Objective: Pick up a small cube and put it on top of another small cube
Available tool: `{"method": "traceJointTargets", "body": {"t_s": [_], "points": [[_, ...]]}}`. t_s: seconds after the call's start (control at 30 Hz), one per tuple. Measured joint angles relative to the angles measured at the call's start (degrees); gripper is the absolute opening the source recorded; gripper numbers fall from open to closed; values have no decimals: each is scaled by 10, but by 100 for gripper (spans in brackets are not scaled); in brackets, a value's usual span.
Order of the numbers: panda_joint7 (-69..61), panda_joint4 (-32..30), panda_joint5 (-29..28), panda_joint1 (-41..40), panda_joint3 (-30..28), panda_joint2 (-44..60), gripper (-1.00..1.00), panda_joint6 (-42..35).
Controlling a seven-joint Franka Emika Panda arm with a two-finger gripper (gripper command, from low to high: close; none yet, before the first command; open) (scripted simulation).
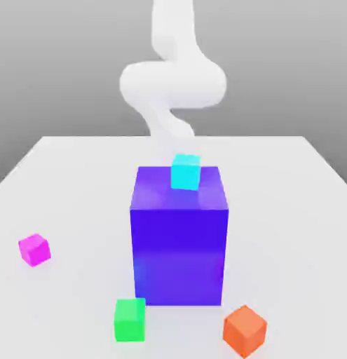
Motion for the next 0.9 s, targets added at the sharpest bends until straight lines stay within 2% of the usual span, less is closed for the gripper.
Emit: {"method": "traceJointTargets", "body": {"t_s": [0.4,0.67,0.9], "points": [[315,-98,-23,-200,-2,193,0,116],[520,-162,-35,-303,-34,320,0,192],[669,-218,-3,-388,-76,431,0,260]]}}
